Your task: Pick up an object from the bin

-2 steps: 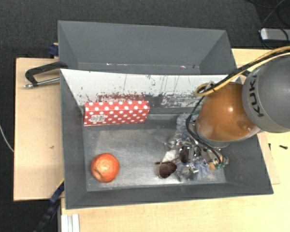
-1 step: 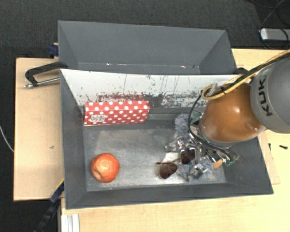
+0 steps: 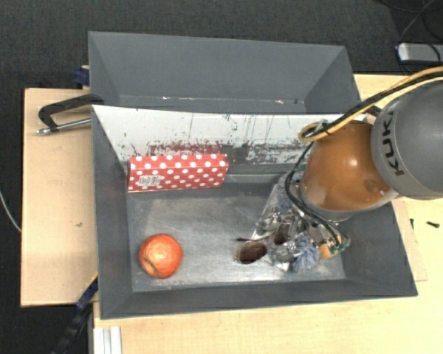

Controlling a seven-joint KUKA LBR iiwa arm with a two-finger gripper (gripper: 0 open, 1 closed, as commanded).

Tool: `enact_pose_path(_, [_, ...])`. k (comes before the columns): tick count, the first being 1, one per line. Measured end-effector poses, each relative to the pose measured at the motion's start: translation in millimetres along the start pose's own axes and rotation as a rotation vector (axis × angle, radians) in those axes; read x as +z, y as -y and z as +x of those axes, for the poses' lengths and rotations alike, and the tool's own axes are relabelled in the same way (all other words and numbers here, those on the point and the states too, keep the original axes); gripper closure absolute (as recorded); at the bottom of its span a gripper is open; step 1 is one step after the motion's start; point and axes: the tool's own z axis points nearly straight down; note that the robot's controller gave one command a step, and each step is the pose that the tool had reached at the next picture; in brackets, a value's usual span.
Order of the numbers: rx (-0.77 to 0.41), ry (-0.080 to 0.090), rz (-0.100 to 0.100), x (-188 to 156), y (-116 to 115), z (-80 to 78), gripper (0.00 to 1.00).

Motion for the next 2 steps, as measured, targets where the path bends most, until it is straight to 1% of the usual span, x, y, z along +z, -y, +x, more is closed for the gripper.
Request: enact_pose_path(2, [0.0,-0.001,-0.001,-3.6,-0.6,0.2,1.0])
